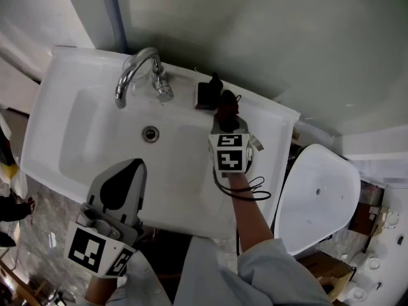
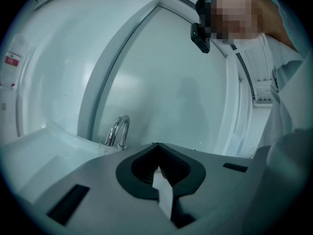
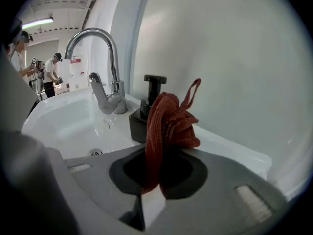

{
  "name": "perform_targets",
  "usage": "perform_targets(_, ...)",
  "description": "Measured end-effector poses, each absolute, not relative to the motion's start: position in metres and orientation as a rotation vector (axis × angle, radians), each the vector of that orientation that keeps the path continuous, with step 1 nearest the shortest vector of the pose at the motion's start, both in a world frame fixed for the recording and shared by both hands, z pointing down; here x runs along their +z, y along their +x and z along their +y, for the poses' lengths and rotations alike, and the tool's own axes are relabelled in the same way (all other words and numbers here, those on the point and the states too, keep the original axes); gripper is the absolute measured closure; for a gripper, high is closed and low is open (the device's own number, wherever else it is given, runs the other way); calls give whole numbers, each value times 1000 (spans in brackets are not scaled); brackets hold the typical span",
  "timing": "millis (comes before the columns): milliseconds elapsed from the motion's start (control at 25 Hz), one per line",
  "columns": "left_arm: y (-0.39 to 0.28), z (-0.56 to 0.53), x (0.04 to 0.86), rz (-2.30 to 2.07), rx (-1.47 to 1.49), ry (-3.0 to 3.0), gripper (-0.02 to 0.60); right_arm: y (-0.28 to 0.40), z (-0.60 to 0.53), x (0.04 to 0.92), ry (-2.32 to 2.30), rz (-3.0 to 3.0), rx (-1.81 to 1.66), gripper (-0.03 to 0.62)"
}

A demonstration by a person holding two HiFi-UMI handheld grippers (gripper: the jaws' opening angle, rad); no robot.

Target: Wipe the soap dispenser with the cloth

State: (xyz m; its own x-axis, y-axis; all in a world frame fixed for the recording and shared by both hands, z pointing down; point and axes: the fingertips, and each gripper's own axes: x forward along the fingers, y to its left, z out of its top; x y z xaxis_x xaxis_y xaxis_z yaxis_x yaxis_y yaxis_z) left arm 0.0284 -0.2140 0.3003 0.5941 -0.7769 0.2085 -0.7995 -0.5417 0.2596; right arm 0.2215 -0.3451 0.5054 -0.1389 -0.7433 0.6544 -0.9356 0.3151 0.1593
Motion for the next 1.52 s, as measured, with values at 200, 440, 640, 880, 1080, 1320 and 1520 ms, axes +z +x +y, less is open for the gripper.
perform_targets(200, 27, -213, 301, -1273, 99, 2502, 584, 209, -338, 498, 1501, -1961, 380, 539)
perform_targets(440, 21, -213, 302, -1280, 103, 2497, 584, 194, -334, 500, 1476, -1980, 370, 539)
perform_targets(640, 17, -213, 303, -1288, 107, 2491, 584, 177, -335, 510, 1411, -1995, 346, 539)
perform_targets(880, 8, -213, 304, -1308, 106, 2481, 584, 160, -340, 516, 1358, -2006, 321, 539)
perform_targets(1080, 0, -213, 302, -1313, 97, 2480, 584, 145, -338, 517, 1334, -2037, 357, 539)
perform_targets(1320, -6, -213, 301, -1311, 92, 2485, 584, 128, -339, 514, 1303, -2085, 387, 539)
perform_targets(1520, -11, -211, 300, -1316, 86, 2482, 584, 113, -339, 511, 1254, -2117, 369, 539)
